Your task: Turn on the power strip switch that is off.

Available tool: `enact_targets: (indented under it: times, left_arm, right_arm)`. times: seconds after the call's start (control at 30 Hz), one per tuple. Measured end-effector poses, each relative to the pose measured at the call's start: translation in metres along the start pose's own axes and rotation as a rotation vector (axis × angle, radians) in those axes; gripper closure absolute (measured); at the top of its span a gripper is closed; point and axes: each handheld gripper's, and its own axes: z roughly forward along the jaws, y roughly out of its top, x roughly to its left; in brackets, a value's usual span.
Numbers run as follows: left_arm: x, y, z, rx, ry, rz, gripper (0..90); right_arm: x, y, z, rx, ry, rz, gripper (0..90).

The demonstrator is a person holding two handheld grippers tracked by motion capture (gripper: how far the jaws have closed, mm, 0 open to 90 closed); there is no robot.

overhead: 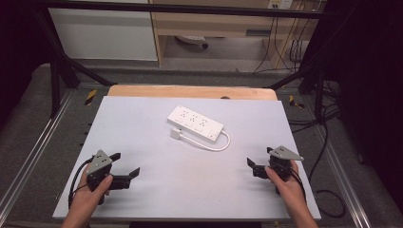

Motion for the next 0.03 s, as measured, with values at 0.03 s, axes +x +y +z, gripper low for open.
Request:
enact_targets:
  times: [0.03]
  left_arm:
    - [0.0000,0.0001,0.0002,0.001,-0.001,0.003,5.4]
  right_arm:
    - [-0.0003,-0.0005,0.0011,0.020,-0.020,-0.004,6.1]
